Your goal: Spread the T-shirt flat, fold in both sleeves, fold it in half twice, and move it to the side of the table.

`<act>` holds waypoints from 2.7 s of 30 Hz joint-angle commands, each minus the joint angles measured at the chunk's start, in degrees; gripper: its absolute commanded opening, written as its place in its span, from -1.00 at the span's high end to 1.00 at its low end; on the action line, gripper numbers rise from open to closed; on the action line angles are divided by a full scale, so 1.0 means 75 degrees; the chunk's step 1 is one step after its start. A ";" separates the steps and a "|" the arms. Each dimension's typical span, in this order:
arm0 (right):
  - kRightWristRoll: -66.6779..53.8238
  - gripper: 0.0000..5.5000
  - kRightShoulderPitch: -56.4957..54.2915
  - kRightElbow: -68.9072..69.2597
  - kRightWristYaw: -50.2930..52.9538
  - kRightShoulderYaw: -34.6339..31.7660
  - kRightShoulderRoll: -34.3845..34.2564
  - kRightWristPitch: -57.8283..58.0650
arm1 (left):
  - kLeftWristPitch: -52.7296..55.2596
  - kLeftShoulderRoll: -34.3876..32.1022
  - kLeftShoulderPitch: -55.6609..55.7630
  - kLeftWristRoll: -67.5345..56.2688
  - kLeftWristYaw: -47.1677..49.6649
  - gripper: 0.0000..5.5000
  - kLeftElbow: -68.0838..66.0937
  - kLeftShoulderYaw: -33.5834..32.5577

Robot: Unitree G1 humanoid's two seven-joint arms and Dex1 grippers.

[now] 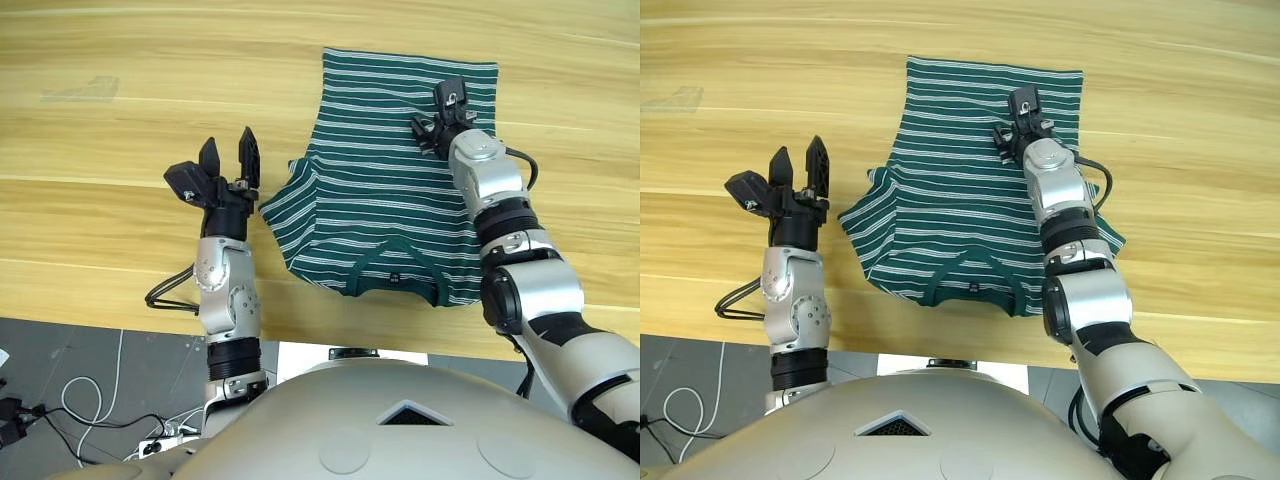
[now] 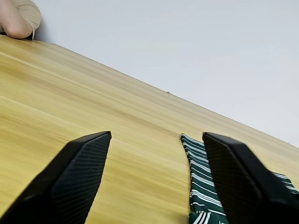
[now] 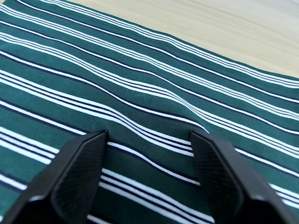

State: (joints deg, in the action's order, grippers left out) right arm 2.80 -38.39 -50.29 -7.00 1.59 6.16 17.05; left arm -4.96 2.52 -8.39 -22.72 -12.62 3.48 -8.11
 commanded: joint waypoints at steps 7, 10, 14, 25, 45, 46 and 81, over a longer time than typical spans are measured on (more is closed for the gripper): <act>-0.0068 -0.17 0.2595 0.5871 -0.0105 -0.0453 0.0464 -0.2988 | -0.1655 -0.1409 -0.0501 0.1842 -0.0775 -0.32 0.0319 0.0159; 0.0514 -0.17 0.3403 0.7473 0.0383 -0.1095 0.0887 -0.3412 | -0.3117 -0.3036 -0.0798 0.4965 0.0058 -0.32 -0.0037 -0.0089; 0.1114 -0.17 0.3951 0.7707 0.0838 -0.1708 0.1407 -0.3718 | -0.3325 -0.4333 -0.2237 0.6942 0.0829 -0.32 0.0254 -0.1228; 0.1321 -0.17 0.3781 0.7749 0.1242 -0.2117 0.1901 -0.3592 | -0.4184 -0.5874 -0.3789 0.9254 0.0290 -0.32 0.1032 -0.0067; 0.1376 -0.17 0.4498 0.8196 0.1510 -0.1784 0.1438 -0.3636 | -0.4018 -0.6057 0.0164 0.9946 0.0632 -0.32 -0.1458 0.2718; 0.1366 -0.17 0.4513 0.8202 0.1518 -0.1781 0.1418 -0.3641 | -0.4027 -0.6092 0.0268 0.9956 0.0676 -0.32 -0.1564 0.2801; 0.0900 -0.17 0.4621 0.8058 0.1425 -0.1718 0.1200 -0.3743 | -0.3291 -0.6252 0.0781 0.9919 0.1850 0.88 -0.2623 0.3978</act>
State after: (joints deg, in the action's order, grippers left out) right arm 10.28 -4.08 10.29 4.24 -11.44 15.34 -10.81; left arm -30.78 -44.98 0.11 49.76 2.77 -13.40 19.10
